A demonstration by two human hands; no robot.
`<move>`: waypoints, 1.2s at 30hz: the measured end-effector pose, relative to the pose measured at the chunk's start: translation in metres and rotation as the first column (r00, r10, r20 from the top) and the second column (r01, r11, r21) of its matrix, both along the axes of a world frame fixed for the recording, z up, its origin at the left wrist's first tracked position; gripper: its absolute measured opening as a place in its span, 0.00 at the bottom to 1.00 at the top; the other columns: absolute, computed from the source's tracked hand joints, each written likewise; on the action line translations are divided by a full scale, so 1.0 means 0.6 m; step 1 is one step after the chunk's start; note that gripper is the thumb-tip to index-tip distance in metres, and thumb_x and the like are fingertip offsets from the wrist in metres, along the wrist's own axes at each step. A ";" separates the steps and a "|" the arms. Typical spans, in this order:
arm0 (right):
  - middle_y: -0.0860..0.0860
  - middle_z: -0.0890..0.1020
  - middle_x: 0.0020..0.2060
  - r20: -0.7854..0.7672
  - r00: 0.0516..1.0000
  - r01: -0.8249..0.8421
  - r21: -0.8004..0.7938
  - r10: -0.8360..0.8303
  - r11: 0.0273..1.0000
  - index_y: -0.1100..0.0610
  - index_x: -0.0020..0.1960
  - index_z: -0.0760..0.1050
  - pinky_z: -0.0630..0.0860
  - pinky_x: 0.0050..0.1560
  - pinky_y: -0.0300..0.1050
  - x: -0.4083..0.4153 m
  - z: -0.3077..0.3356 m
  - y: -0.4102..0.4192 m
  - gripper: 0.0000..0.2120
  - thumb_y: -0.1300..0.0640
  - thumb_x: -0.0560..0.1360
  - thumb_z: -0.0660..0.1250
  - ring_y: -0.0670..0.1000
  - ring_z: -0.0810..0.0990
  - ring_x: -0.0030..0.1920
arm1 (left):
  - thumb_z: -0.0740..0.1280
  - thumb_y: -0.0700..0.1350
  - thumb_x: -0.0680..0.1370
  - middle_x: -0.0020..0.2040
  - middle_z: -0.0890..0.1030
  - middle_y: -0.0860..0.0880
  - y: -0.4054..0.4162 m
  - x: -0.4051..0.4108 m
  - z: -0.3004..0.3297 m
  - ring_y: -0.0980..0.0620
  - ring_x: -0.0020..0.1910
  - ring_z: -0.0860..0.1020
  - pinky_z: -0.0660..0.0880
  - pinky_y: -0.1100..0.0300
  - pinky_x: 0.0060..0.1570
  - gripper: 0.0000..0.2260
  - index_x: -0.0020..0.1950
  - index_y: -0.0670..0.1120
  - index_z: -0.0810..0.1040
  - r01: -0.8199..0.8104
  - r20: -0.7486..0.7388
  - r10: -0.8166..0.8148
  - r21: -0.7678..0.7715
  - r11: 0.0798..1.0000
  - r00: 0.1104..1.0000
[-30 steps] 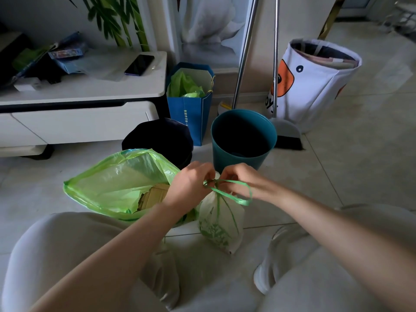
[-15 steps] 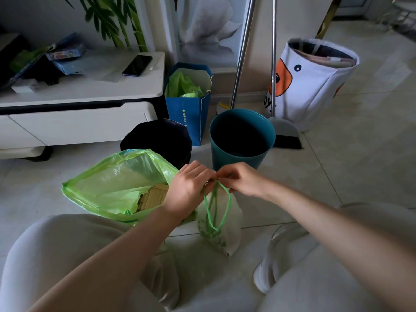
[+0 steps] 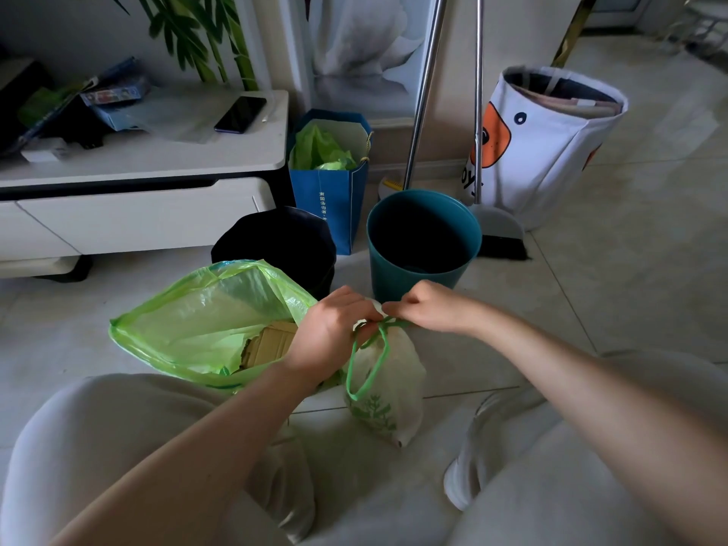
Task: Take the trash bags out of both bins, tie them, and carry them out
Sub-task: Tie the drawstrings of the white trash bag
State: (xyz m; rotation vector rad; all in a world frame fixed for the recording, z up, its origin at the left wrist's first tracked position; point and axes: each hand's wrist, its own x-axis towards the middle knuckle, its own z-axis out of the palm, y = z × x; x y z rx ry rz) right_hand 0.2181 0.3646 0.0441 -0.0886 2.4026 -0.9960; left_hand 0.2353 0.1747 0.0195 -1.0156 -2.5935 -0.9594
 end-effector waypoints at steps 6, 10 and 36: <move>0.54 0.64 0.27 -0.013 0.999 0.031 -0.207 -0.034 0.978 0.63 0.30 0.67 0.62 0.35 0.42 -0.003 0.024 0.024 0.26 0.44 0.74 0.66 0.50 0.66 0.30 | 0.73 0.40 0.71 0.41 0.83 0.50 -0.002 -0.008 -0.005 0.52 0.41 0.79 0.78 0.59 0.43 0.05 0.47 0.43 0.85 -0.033 0.047 0.030 0.066 0.997 0.998; 0.58 0.78 0.36 0.060 0.981 0.188 -0.483 -0.182 0.855 0.69 0.39 0.76 0.75 0.57 0.52 -0.010 0.039 0.039 0.18 0.52 0.73 0.68 0.52 0.78 0.43 | 0.74 0.43 0.72 0.39 0.78 0.61 0.004 -0.004 0.005 0.63 0.38 0.78 0.71 0.76 0.40 0.04 0.45 0.46 0.85 -0.199 0.237 0.163 0.139 0.970 0.958; 0.52 0.68 0.26 0.036 0.771 0.636 -0.012 -0.636 0.771 0.58 0.34 0.73 0.65 0.34 0.42 -0.012 -0.026 0.154 0.13 0.53 0.72 0.72 0.51 0.66 0.28 | 0.66 0.37 0.77 0.28 0.79 0.46 -0.128 0.007 -0.046 0.51 0.25 0.73 0.75 0.61 0.28 0.06 0.45 0.34 0.78 -0.692 0.989 0.148 -0.091 0.716 0.023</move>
